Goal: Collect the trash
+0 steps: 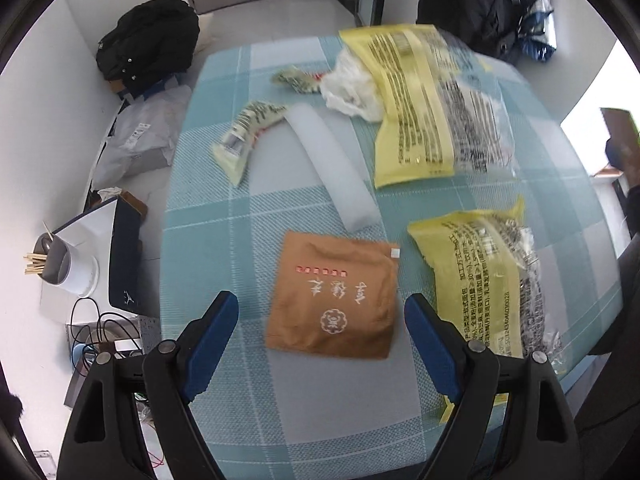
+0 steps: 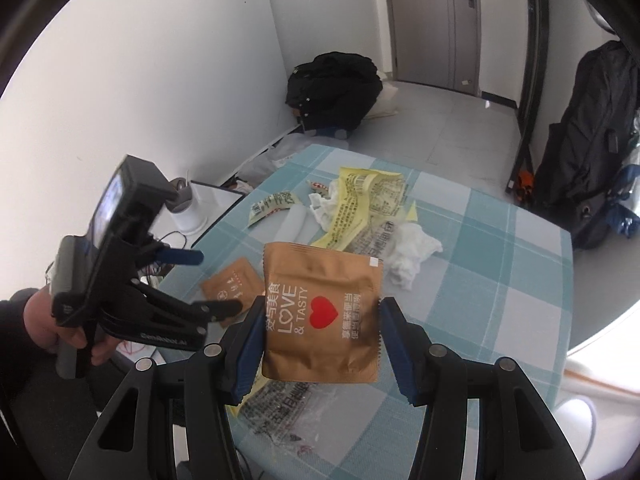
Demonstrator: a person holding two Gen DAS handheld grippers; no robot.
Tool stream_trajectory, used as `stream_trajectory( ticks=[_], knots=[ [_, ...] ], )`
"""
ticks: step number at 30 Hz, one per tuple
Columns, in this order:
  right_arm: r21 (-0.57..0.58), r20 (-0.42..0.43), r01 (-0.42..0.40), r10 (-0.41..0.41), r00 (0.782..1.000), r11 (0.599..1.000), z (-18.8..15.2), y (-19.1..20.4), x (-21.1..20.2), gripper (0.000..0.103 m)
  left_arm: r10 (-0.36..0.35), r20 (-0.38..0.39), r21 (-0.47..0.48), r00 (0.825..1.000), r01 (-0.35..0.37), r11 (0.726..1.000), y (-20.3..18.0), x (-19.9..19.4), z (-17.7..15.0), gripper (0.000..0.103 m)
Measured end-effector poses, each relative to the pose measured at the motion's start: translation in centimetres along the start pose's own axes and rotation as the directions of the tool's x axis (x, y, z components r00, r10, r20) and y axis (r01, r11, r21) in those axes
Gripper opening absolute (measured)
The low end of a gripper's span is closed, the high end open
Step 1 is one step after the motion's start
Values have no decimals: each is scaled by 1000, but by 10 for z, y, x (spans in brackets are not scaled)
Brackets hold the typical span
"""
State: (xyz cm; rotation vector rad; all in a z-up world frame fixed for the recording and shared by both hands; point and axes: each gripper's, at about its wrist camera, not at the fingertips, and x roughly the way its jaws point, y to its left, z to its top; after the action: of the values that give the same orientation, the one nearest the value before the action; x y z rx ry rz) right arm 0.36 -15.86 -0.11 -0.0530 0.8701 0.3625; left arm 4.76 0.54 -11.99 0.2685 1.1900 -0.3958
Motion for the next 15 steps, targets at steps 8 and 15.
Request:
stream_trajectory(
  ticks=[8,15],
  knots=[
    [5,13,1,-1,1000,1000,-11,-6,-8,54,30,-23,-26,999,-31,999,6,8,2,98],
    [34,30,-18,17,999,999,-14,-15,-13,54,32,-2,-54,999,-32,998,11,-4,6,56]
  ],
)
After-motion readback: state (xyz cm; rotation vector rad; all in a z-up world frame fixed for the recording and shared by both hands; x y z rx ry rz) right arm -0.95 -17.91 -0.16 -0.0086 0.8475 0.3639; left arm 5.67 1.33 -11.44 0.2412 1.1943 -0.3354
